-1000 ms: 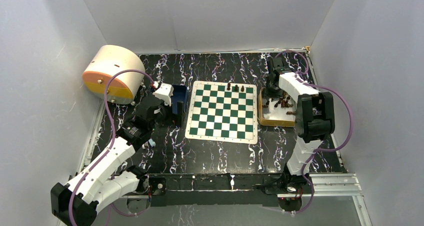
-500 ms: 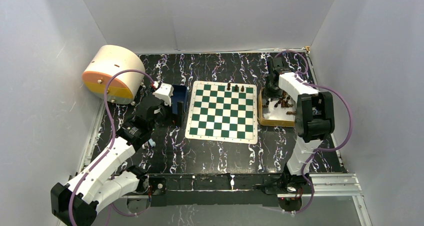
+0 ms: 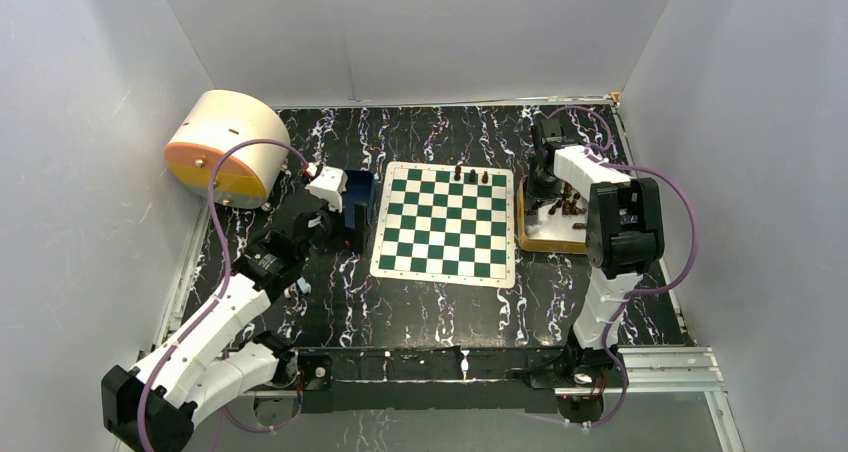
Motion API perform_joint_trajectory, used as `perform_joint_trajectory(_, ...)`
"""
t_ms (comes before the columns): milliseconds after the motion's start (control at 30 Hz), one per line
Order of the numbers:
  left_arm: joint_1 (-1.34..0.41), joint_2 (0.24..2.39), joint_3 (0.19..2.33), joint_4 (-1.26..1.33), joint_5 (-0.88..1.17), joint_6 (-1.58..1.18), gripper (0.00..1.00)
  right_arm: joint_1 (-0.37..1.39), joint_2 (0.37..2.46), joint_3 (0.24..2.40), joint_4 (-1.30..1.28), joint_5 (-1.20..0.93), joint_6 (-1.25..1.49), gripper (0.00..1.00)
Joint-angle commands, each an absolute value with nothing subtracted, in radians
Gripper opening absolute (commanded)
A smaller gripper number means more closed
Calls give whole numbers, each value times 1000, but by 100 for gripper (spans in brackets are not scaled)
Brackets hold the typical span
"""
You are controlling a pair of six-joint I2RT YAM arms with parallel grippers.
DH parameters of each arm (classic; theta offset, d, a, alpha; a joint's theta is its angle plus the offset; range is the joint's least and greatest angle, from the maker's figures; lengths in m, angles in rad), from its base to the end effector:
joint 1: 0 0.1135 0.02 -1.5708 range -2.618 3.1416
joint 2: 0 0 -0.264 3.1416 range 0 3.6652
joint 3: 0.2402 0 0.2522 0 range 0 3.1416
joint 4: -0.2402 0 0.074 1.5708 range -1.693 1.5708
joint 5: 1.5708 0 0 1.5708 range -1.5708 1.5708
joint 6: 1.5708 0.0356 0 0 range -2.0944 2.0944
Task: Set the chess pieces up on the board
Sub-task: Pick up the chess piece from the storage box.
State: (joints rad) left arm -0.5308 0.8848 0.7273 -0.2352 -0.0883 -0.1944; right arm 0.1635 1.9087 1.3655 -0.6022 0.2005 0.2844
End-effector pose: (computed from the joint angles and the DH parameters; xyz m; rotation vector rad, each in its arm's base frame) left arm 0.1786 -0.1012 0.2967 0.2740 1.9632 -0.3878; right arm 0.3891 0.0570 0.1881 0.2201 2.6722 -0.1343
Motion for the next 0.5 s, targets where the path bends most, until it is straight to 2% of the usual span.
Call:
perform_joint_trajectory(0,-525,870,726,-225,-87,-192,94,159,1907,1405,-584,217,273,23)
perform_joint_trajectory(133,-525,870,725,-225,-87,-191,94,158,1900,1401,-587,229,272,20)
perform_joint_trajectory(467,-525,871,726,-225,-86,-192,94,158,1882,1421,-611,247,272,18)
